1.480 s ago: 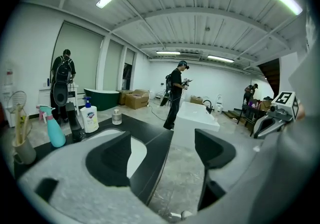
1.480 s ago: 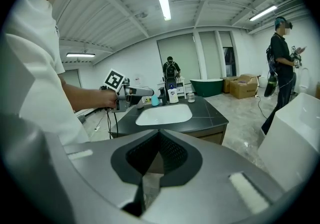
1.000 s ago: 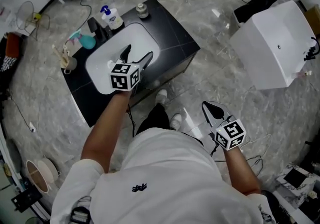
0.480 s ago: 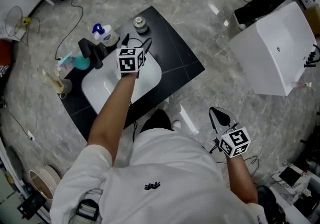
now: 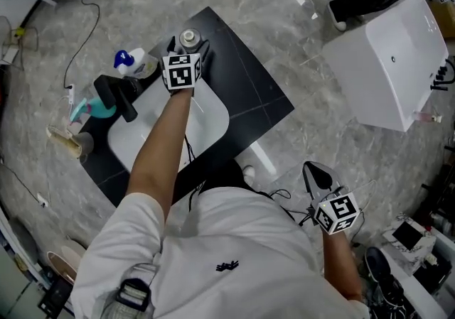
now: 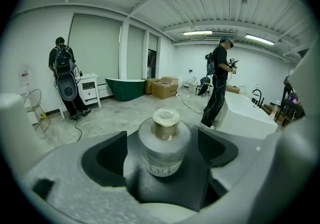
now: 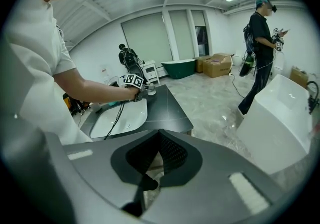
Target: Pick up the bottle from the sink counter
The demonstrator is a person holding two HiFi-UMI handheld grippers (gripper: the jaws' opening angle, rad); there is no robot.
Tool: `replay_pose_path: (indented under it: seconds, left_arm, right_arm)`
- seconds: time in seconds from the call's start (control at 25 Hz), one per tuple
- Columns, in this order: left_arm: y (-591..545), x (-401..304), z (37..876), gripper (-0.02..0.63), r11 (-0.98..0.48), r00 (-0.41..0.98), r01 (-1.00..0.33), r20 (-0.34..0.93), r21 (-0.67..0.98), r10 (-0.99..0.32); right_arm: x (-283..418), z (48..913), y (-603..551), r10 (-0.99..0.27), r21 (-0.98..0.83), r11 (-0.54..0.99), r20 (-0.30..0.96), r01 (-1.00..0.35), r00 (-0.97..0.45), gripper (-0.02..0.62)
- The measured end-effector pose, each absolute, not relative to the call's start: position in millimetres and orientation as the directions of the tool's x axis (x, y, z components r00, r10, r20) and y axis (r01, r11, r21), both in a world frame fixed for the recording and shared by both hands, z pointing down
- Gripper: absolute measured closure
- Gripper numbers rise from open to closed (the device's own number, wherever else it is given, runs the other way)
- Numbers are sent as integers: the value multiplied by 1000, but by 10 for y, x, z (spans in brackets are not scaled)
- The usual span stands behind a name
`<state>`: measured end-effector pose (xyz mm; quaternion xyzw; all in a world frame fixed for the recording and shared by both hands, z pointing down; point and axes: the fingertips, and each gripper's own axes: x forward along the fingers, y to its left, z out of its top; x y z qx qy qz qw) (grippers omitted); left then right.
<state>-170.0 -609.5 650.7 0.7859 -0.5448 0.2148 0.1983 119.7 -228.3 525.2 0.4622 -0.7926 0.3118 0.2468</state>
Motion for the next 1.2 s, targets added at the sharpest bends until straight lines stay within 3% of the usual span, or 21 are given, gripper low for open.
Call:
replay_pose_path:
  seconds: [0.36, 0.56, 1.2]
  left_arm:
    - [-6348, -1594, 6764, 184, -367, 342, -927, 566, 73, -750]
    - [-6388, -1584, 6812, 268, -389, 333, -921, 567, 24, -754]
    - [-6129, -1433, 6296, 267, -415, 350, -910, 546, 4, -761]
  right_arm:
    - [1156, 5348, -2447, -556, -264, 345, 715, -901, -423, 583]
    - [1144, 5375, -2505, -551, -263, 333, 725, -905, -413, 583]
    - [1294, 5342, -2199, -594, -273, 355, 673, -894, -441, 583]
